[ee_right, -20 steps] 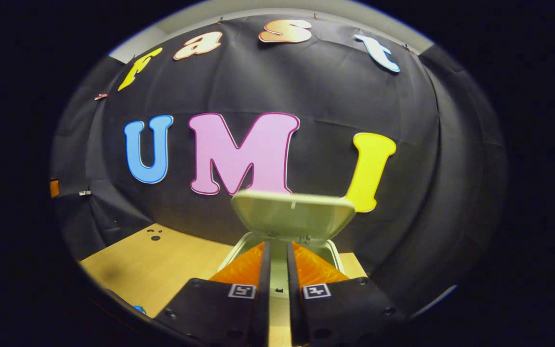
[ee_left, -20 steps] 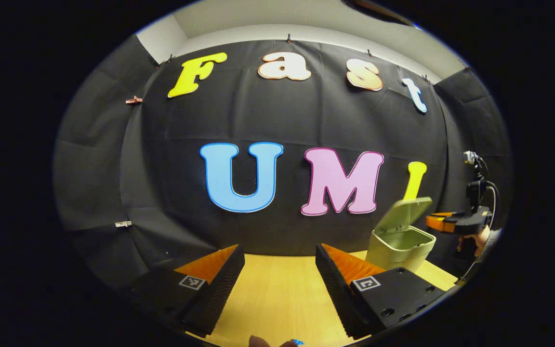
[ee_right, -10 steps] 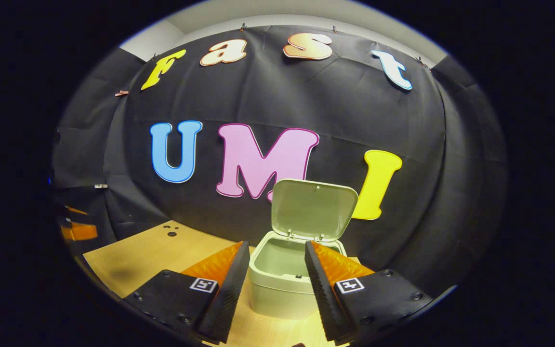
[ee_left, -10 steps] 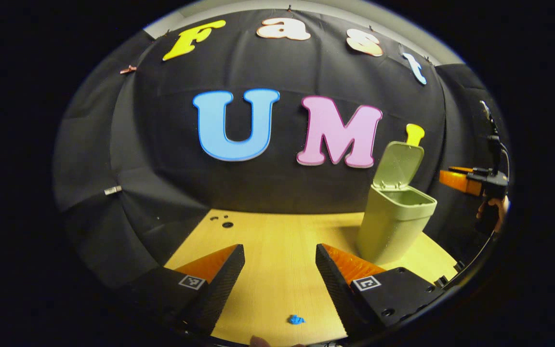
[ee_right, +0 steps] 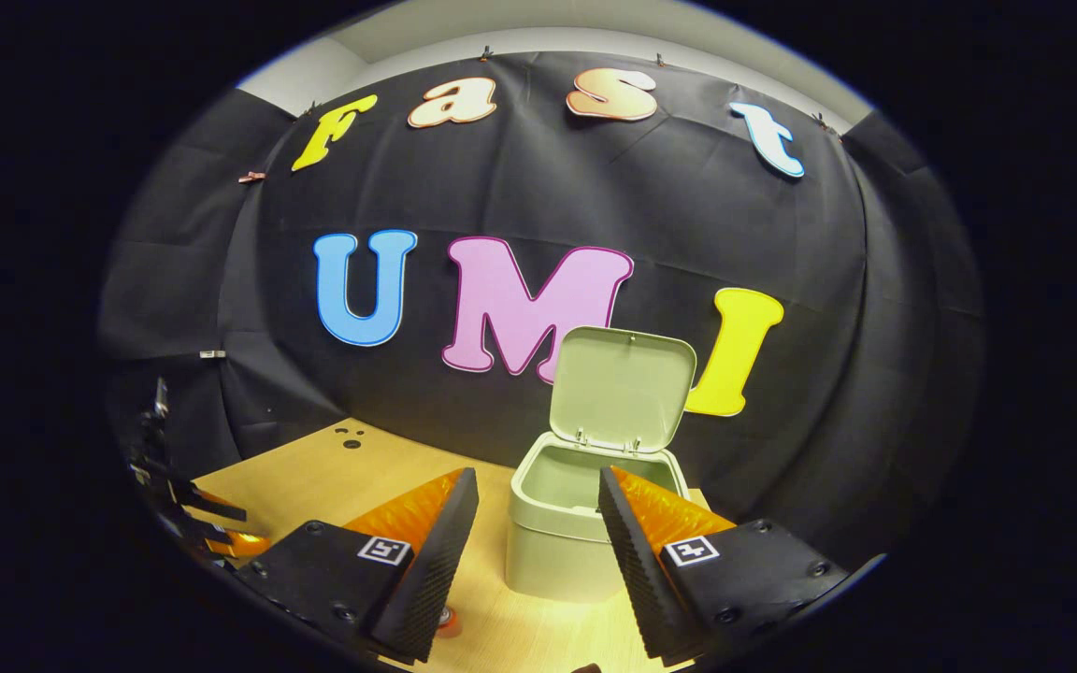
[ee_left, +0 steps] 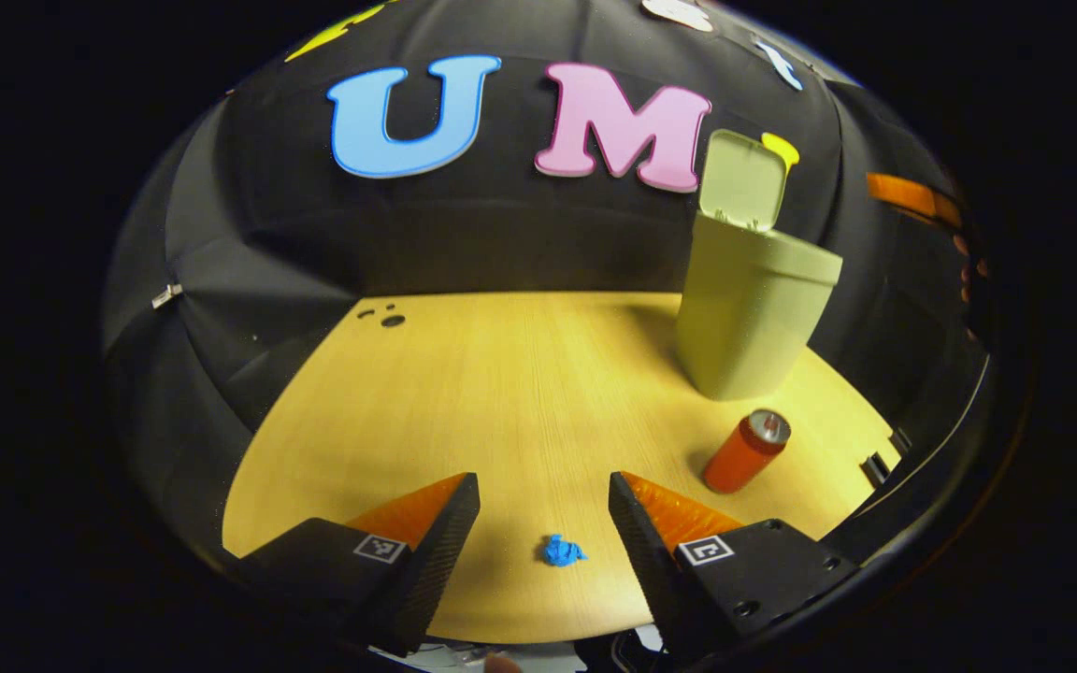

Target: Press the lid of the desktop garbage bin to open it, pick up the crumpled paper on the desktop and throw it into the bin, then pick up the pop can on the desktop and drop it into the bin, and finally close the garbage bin lid.

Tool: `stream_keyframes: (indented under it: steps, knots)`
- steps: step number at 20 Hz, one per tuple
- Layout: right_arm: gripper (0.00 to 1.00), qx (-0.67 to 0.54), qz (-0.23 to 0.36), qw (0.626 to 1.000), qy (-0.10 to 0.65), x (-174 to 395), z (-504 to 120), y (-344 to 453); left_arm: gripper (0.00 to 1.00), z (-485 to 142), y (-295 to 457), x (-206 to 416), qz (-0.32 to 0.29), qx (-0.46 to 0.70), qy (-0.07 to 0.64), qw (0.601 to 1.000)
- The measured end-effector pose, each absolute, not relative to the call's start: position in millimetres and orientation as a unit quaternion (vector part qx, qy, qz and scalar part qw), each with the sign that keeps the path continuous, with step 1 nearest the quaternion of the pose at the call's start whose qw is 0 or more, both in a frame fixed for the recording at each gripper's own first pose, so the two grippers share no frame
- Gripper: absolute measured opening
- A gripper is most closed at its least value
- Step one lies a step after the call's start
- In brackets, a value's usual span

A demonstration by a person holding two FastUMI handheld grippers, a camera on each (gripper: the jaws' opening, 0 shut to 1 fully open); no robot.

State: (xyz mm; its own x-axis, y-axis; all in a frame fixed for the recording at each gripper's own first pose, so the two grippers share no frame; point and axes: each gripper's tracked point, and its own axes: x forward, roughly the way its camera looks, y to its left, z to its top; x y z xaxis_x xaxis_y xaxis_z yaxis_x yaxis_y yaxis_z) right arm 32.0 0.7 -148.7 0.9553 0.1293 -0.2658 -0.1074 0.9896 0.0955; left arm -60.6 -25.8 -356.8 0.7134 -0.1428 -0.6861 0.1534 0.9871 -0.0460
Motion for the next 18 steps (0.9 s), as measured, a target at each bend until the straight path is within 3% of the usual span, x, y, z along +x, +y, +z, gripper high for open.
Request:
stream_keyframes:
  steps: [5, 11, 18]
  knots:
    - [0.83, 0.045, 0.054, 0.987, 0.143, 22, -150, 0, 0.87, -425, -35, -79, -0.085, -0.006, 0.434, 0.897]
    - [0.83, 0.042, 0.058, 0.986, 0.153, 14, -154, 3, 0.8, -463, -38, -89, -0.082, -0.011, 0.472, 0.878]
    - [0.83, 0.045, 0.07, 0.982, 0.172, 5, -165, 13, 0.5, -475, -36, -90, -0.08, -0.004, 0.483, 0.872]
